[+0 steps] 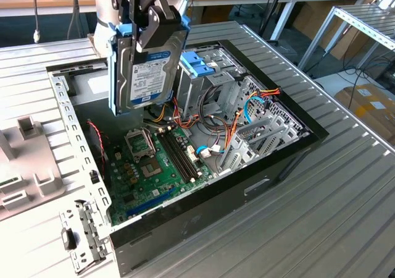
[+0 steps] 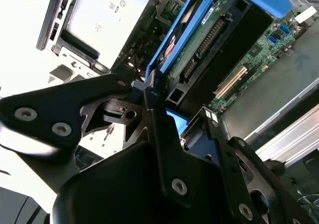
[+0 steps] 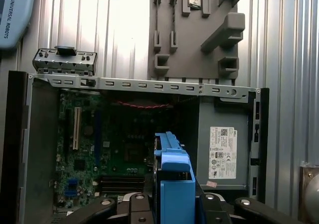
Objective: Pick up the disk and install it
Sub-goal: 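Pick up the disk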
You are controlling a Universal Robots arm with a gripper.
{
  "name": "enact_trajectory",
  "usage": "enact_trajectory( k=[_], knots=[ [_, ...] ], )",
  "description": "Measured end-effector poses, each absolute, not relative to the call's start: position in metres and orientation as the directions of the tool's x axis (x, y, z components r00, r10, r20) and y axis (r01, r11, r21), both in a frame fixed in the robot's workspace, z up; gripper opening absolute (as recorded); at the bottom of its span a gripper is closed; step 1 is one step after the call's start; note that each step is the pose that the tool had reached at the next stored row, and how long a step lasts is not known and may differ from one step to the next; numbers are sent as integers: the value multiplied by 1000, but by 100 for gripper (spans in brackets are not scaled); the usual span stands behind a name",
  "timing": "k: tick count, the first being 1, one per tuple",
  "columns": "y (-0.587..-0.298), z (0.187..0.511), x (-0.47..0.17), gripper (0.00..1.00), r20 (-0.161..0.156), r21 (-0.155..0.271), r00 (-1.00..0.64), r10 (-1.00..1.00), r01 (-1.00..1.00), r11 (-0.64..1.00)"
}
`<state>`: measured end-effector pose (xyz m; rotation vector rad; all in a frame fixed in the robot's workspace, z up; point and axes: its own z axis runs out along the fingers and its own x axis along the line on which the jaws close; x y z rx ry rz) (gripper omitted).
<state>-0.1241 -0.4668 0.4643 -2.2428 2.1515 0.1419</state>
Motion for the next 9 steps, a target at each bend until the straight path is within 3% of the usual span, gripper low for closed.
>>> enact_trajectory(
  k=[9],
  knots=[
    [-475,464,-120,37,-87,41,40,-995,-998,-43]
  ],
)
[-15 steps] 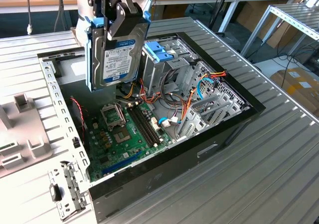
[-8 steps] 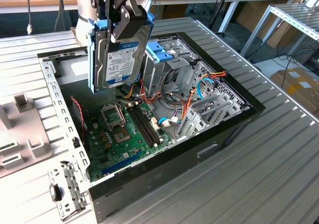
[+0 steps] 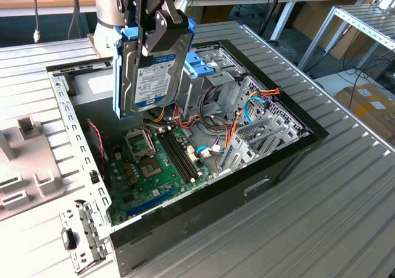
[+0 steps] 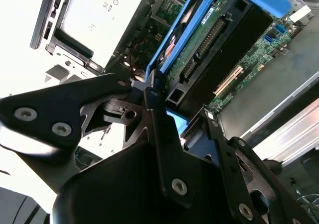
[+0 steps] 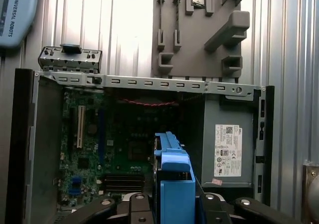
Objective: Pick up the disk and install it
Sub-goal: 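Pick up the disk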
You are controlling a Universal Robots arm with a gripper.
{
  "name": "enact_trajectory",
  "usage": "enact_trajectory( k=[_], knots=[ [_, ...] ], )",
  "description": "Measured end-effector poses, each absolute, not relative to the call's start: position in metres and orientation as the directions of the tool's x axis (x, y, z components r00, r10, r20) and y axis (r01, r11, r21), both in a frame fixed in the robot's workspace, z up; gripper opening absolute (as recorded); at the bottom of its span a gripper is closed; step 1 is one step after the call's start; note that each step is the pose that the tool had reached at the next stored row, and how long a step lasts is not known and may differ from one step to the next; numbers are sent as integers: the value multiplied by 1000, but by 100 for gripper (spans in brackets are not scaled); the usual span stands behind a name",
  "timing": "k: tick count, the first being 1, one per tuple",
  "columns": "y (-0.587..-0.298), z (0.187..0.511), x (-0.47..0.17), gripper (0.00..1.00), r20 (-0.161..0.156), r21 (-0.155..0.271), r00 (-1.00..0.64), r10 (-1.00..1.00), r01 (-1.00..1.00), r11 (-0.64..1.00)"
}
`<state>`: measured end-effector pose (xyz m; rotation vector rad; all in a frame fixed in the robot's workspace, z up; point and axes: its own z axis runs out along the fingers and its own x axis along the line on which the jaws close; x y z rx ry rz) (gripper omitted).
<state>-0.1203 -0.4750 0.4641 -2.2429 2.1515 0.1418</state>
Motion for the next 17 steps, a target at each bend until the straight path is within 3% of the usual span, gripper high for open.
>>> enact_trajectory(
  k=[17],
  knots=[
    [-488,464,-115,37,-87,41,40,-995,-998,-43]
  ],
)
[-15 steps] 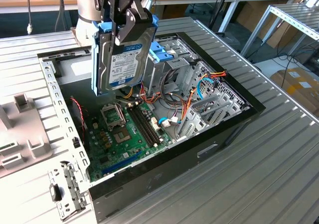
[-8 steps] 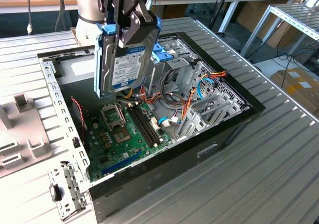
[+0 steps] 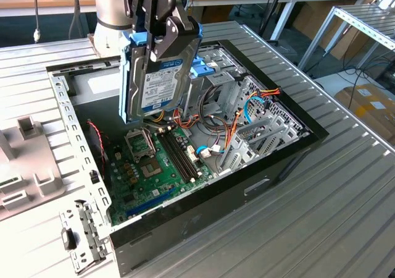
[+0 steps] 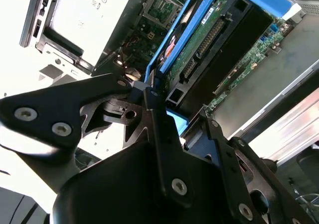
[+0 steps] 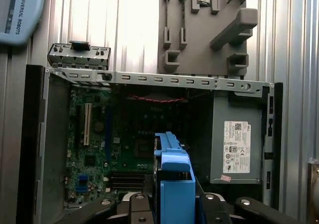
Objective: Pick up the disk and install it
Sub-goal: 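Pick up the disk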
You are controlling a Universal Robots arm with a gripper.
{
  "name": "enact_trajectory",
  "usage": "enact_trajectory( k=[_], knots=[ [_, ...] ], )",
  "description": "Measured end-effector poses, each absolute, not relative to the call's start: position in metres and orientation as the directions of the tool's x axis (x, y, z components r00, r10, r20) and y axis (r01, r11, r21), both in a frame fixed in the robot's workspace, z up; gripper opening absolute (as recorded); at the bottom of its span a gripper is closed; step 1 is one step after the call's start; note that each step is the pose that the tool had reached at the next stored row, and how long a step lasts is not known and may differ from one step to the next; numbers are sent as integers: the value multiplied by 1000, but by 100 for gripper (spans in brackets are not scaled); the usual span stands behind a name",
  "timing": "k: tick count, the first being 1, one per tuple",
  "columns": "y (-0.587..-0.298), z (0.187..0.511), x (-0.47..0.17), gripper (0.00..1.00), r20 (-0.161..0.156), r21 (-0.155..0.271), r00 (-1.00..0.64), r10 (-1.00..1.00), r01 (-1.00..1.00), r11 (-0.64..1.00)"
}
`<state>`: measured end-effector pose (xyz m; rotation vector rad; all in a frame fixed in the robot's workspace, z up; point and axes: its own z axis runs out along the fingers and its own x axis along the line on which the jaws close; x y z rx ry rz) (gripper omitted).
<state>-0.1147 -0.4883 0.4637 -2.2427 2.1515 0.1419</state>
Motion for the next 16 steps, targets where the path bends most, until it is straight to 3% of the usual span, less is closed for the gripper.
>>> enact_trajectory(
  k=[16],
  knots=[
    [-503,463,-108,37,-87,41,40,-995,-998,-43]
  ],
)
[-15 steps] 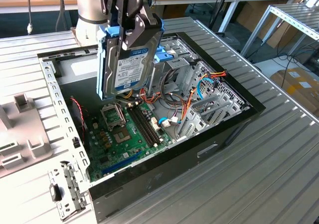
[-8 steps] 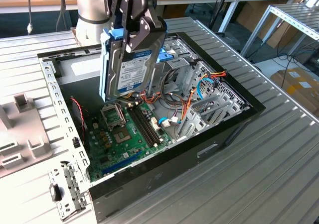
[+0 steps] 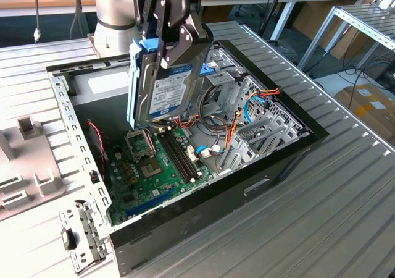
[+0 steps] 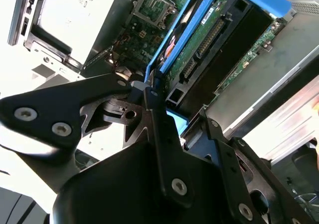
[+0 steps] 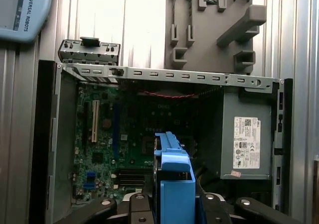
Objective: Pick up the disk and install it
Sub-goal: 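Pick up the disk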
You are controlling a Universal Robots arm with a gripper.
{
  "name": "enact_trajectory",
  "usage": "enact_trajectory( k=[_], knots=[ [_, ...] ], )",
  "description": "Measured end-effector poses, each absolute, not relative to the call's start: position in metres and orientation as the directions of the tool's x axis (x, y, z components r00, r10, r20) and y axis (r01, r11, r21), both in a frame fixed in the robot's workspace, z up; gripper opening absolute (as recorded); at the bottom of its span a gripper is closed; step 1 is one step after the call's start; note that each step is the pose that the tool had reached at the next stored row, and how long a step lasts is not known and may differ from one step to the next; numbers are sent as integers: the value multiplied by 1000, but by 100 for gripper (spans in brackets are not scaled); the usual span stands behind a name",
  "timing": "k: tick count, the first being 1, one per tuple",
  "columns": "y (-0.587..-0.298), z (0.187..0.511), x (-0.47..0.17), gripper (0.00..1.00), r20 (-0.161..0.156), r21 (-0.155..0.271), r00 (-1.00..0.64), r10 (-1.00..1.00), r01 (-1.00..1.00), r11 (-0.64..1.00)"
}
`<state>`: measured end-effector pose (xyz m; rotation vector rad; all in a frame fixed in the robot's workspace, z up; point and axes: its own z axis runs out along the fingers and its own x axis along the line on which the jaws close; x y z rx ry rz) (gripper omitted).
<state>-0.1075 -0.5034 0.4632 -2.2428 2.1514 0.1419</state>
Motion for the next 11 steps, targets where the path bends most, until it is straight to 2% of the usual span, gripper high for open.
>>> enact_trajectory(
  k=[11],
  knots=[
    [-513,463,-102,37,-87,41,40,-995,-998,-43]
  ],
)
